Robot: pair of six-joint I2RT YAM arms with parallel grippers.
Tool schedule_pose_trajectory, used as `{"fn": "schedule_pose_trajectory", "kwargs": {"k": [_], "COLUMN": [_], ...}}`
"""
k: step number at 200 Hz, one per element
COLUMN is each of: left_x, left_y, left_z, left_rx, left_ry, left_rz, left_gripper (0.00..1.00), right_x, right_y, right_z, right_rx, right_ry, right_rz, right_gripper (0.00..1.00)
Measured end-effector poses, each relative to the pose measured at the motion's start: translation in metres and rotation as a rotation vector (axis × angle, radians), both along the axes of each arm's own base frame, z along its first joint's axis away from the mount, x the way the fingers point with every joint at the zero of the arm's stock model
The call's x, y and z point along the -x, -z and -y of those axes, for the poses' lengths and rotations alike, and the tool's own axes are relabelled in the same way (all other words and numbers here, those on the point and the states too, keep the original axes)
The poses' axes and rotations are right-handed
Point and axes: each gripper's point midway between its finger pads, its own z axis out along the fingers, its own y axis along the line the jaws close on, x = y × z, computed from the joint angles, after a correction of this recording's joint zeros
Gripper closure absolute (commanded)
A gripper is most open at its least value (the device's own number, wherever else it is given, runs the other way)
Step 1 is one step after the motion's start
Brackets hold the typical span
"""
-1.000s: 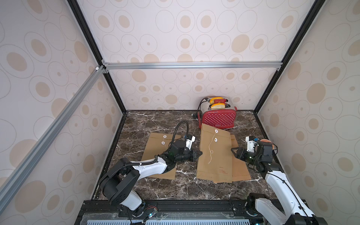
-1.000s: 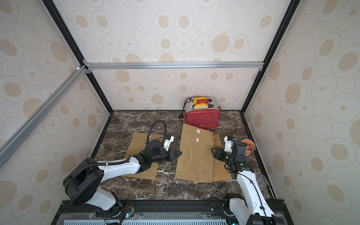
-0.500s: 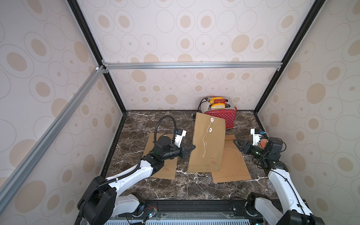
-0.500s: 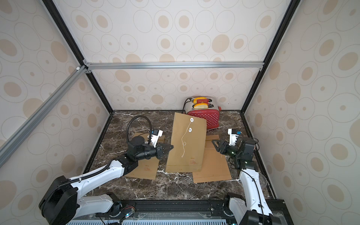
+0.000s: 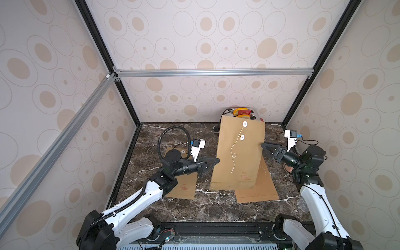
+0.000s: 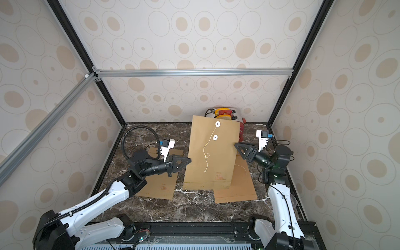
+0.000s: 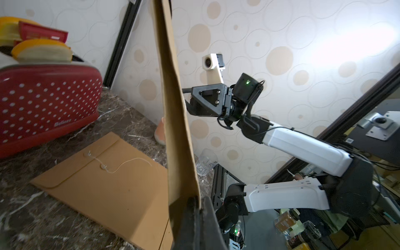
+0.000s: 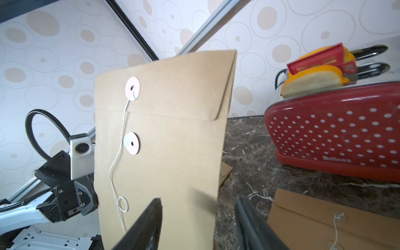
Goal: Close the mouth of the file bag
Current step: Pick up the file bag from the file bag.
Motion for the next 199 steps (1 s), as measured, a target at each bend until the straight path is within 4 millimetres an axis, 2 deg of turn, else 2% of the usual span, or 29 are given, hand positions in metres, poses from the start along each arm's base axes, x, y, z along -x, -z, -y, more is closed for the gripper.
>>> {"fn": "schedule_pose_trajectory", "kwargs": {"k": [32, 56, 82, 106, 139, 145, 158, 167, 183, 199], "left_x": [0.006, 0.008, 0.007, 0.006, -0.002, -0.004, -0.008, -0.01, -0.012, -0.013], "left_y": [-0.018, -0.025, -0.028, -0.024, -0.019, -0.019, -0.017, -0.017, -0.018, -0.025], "left_z": [0.001, 0.001, 0.001, 0.003, 0.008, 0.009, 0.012, 0.013, 0.014, 0.015], "left_rx": [0.034, 0.033, 0.031, 0.018, -0.004, -0.006, -0.012, -0.014, -0.018, -0.019], "left_ry": [0.036, 0.045, 0.045, 0.044, 0.044, 0.042, 0.041, 0.041, 0.039, 0.036], "left_rz": [0.027, 0.03, 0.03, 0.02, -0.006, -0.011, -0.019, -0.027, -0.035, -0.031], "left_gripper": [1.0, 1.0, 1.0, 1.0, 1.0, 0.91, 0.52, 0.35, 0.22, 0.22], "right_x": [0.003, 0.005, 0.009, 0.011, 0.012, 0.012, 0.011, 0.011, 0.011, 0.015], "right_y": [-0.013, -0.025, -0.037, -0.043, -0.047, -0.047, -0.047, -0.048, -0.049, -0.054], "right_z": [-0.003, -0.004, -0.006, -0.007, -0.007, -0.007, -0.006, -0.006, -0.005, -0.005], "right_rx": [-0.033, -0.054, -0.07, -0.076, -0.076, -0.075, -0.077, -0.079, -0.082, -0.083], "right_ry": [-0.033, -0.056, -0.075, -0.086, -0.086, -0.084, -0.078, -0.073, -0.062, -0.053], "right_rz": [0.02, 0.042, 0.068, 0.073, 0.083, 0.084, 0.082, 0.082, 0.079, 0.087], "right_gripper": [0.42, 0.47, 0.59, 0.77, 0.98, 1.0, 1.0, 1.0, 1.0, 1.0]}}
